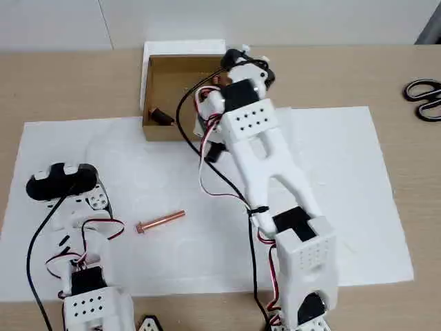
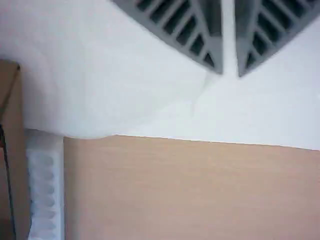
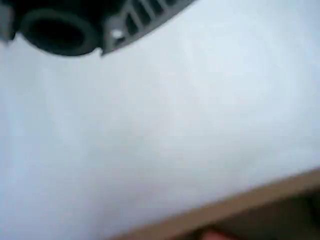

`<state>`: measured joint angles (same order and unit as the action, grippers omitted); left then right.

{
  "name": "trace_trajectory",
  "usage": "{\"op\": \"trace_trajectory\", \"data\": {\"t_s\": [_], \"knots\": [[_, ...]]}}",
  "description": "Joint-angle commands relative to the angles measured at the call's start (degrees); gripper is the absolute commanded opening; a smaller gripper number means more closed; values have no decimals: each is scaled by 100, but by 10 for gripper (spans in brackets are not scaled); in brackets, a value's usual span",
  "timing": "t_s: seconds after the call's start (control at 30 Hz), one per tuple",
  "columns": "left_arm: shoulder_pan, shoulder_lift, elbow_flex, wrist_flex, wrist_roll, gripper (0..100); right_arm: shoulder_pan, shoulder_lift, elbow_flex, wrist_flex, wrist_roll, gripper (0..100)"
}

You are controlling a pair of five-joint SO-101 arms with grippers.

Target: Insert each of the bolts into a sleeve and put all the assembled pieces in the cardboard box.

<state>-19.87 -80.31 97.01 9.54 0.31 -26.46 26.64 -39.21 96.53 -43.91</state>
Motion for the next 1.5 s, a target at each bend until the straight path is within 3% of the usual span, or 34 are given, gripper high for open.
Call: {"op": "trace_trajectory", "data": {"t_s": [0.0,0.13,0.27,0.33,0.53,0.83,1.47], "knots": [[26,-79,-295,9,35,6,418,-409,-35,207,615,4],[387,-79,-409,281,35,6,655,-259,-26,251,1582,4],[1134,-79,-963,1046,35,6,690,-110,-26,259,3358,4],[1495,-79,-1235,1327,35,6,690,4,-26,259,3877,4],[2110,-79,-1420,1512,35,6,690,593,-35,215,3930,4],[2119,-79,-1411,1495,35,6,664,1534,-44,-57,4176,7],[2119,-79,-1411,1495,35,6,637,1569,-62,-215,4281,42]]}}
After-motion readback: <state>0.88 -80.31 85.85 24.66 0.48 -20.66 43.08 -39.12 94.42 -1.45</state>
